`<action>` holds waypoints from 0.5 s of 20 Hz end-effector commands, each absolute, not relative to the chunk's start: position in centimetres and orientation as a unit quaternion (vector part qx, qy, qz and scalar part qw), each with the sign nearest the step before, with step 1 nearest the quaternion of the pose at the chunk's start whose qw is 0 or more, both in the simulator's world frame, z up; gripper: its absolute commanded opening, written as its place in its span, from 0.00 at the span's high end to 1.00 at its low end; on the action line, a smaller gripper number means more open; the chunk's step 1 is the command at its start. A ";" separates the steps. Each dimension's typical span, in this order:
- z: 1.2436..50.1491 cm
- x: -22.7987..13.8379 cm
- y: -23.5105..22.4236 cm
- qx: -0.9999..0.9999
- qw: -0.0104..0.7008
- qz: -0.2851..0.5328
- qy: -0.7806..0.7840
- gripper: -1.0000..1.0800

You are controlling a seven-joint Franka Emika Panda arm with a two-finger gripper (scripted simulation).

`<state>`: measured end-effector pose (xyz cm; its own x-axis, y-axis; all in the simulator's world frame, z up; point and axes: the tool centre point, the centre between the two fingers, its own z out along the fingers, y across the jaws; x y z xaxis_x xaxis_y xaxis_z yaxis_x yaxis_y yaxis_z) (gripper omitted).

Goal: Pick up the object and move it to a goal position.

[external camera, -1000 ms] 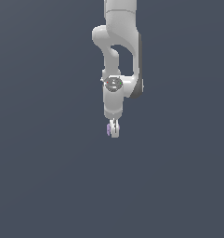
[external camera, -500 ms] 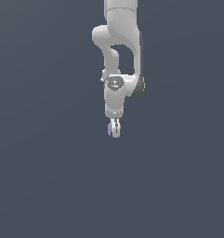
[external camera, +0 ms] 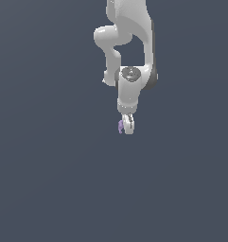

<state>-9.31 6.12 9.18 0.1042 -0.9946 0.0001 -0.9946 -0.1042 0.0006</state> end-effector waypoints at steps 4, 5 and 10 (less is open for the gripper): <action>12.9 -9.6 10.4 0.743 0.000 0.001 -0.669 1.00; 13.6 -9.6 11.2 0.743 0.001 0.001 -0.669 1.00; 16.2 -9.7 14.2 0.743 0.001 0.001 -0.669 1.00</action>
<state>-9.60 13.33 15.42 0.1060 -0.9944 0.0011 -0.9944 -0.1060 -0.0010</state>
